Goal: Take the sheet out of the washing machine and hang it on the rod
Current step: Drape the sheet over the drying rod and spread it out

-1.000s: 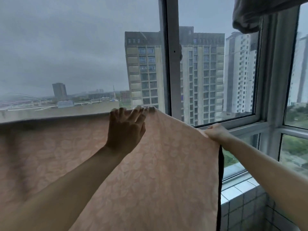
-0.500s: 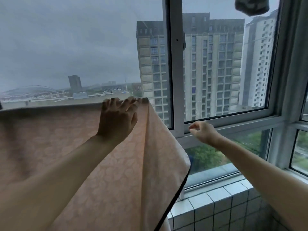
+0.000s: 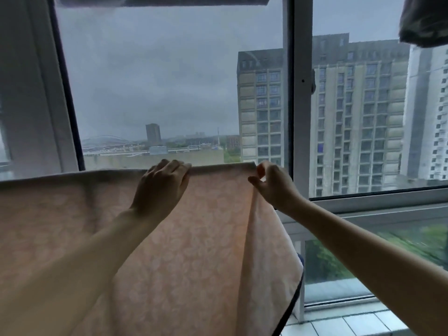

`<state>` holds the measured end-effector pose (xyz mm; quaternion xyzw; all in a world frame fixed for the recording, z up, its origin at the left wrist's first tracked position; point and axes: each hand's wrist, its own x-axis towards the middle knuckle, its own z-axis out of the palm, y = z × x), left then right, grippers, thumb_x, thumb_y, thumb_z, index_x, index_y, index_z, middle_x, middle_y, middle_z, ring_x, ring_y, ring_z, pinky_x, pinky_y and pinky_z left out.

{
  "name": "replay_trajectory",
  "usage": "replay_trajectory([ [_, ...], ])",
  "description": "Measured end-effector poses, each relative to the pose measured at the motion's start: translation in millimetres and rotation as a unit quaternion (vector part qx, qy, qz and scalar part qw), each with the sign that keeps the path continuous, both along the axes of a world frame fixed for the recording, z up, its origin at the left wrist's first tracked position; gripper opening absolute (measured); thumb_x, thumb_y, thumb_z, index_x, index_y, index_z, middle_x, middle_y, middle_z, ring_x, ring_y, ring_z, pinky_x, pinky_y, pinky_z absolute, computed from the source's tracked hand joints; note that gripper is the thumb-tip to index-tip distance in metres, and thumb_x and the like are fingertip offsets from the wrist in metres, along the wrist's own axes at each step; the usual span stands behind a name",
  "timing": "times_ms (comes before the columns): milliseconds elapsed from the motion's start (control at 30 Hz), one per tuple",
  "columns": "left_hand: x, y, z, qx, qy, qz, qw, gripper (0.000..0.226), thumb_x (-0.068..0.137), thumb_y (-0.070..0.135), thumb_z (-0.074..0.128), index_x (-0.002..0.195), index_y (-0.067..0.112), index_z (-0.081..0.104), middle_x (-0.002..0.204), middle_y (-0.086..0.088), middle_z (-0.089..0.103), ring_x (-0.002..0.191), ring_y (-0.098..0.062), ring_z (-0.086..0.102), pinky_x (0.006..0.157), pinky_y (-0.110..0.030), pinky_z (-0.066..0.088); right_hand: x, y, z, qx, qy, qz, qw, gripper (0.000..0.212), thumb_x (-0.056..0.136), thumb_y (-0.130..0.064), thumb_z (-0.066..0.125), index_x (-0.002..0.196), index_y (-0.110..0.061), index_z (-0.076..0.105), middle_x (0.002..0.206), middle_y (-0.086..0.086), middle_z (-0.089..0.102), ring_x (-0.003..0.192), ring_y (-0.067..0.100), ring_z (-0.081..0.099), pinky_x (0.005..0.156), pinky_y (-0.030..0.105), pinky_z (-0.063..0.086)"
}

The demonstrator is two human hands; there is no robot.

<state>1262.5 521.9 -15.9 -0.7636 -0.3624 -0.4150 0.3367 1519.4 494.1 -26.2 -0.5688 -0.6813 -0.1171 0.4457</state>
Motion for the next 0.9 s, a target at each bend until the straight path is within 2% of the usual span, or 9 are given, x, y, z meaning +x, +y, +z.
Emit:
replay_trajectory([
  [133, -19, -6, 6, 0.008, 0.006, 0.001, 1.0, 0.011, 0.085, 0.01, 0.069, 0.093, 0.005, 0.073, 0.088, -0.01, 0.072, 0.081, -0.03, 0.067, 0.065, -0.04, 0.058, -2, 2, 9, 0.01, -0.027, -0.021, 0.999, 0.011, 0.09, -0.007, 0.057, 0.083, -0.003, 0.065, 0.081, 0.012, 0.066, 0.076, 0.025, 0.063, 0.067, 0.032, 0.049],
  [200, -16, -9, 12, 0.032, -0.001, 0.015, 0.999, 0.004, 0.083, 0.012, 0.072, 0.081, 0.009, 0.074, 0.075, -0.007, 0.071, 0.069, -0.028, 0.067, 0.061, -0.035, 0.054, -2, 2, 16, 0.033, -0.032, -0.018, 0.999, 0.014, 0.087, 0.001, 0.056, 0.08, -0.002, 0.068, 0.078, 0.014, 0.068, 0.074, 0.025, 0.064, 0.07, 0.038, 0.052],
  [267, -10, -16, 19, 0.061, -0.014, 0.024, 0.998, 0.008, 0.082, 0.014, 0.074, 0.074, 0.013, 0.073, 0.067, -0.004, 0.069, 0.061, -0.026, 0.067, 0.06, -0.031, 0.051, 1, 1, 24, 0.059, -0.018, -0.013, 0.998, 0.016, 0.084, 0.004, 0.057, 0.081, -0.003, 0.07, 0.078, 0.013, 0.07, 0.073, 0.024, 0.065, 0.072, 0.042, 0.054],
  [400, -1, -30, 11, 0.126, -0.002, -0.003, 0.992, 0.01, 0.085, 0.017, 0.071, 0.078, 0.011, 0.073, 0.071, -0.004, 0.07, 0.063, -0.023, 0.066, 0.061, -0.03, 0.05, 11, -5, 28, 0.13, 0.018, -0.031, 0.991, 0.017, 0.09, 0.0, 0.054, 0.084, -0.004, 0.069, 0.077, 0.009, 0.069, 0.07, 0.022, 0.063, 0.064, 0.031, 0.051],
  [500, 0, -23, -4, 0.121, 0.061, 0.013, 0.991, 0.003, 0.081, 0.009, 0.072, 0.079, 0.011, 0.072, 0.074, -0.004, 0.068, 0.068, -0.024, 0.062, 0.065, -0.033, 0.047, 16, -8, 17, 0.101, -0.024, -0.035, 0.994, 0.019, 0.09, 0.001, 0.051, 0.087, -0.007, 0.068, 0.078, 0.004, 0.067, 0.067, 0.015, 0.06, 0.057, 0.014, 0.042],
  [600, -4, -13, -10, 0.085, 0.081, 0.017, 0.993, 0.009, 0.073, 0.005, 0.076, 0.074, 0.013, 0.072, 0.073, -0.003, 0.068, 0.071, -0.024, 0.063, 0.071, -0.034, 0.048, 12, -6, 12, 0.076, -0.047, -0.042, 0.995, 0.018, 0.086, 0.003, 0.055, 0.096, -0.007, 0.067, 0.092, 0.01, 0.07, 0.082, 0.024, 0.065, 0.069, 0.028, 0.051],
  [700, -15, -13, -9, 0.068, 0.064, 0.009, 0.996, 0.008, 0.075, 0.006, 0.077, 0.076, 0.013, 0.073, 0.076, -0.003, 0.07, 0.073, -0.024, 0.064, 0.071, -0.034, 0.05, -6, -7, 19, 0.08, -0.069, -0.019, 0.994, 0.03, 0.083, 0.007, 0.056, 0.109, -0.004, 0.064, 0.104, 0.012, 0.067, 0.091, 0.023, 0.063, 0.081, 0.029, 0.052],
  [800, -36, -14, -5, 0.06, 0.046, 0.02, 0.997, 0.003, 0.08, 0.008, 0.073, 0.079, 0.01, 0.07, 0.081, -0.004, 0.069, 0.073, -0.024, 0.061, 0.068, -0.035, 0.049, -28, -5, 25, 0.061, -0.101, 0.011, 0.993, 0.031, 0.083, 0.007, 0.051, 0.108, -0.005, 0.064, 0.102, 0.01, 0.067, 0.088, 0.02, 0.062, 0.081, 0.032, 0.054],
  [900, -68, -13, -2, 0.045, 0.027, 0.035, 0.998, 0.003, 0.087, 0.013, 0.067, 0.087, 0.01, 0.067, 0.088, -0.003, 0.064, 0.08, -0.023, 0.058, 0.069, -0.036, 0.048, -51, -2, 25, 0.055, -0.118, 0.024, 0.991, 0.022, 0.089, -0.004, 0.05, 0.104, -0.009, 0.065, 0.096, 0.006, 0.069, 0.079, 0.014, 0.063, 0.075, 0.028, 0.055],
])
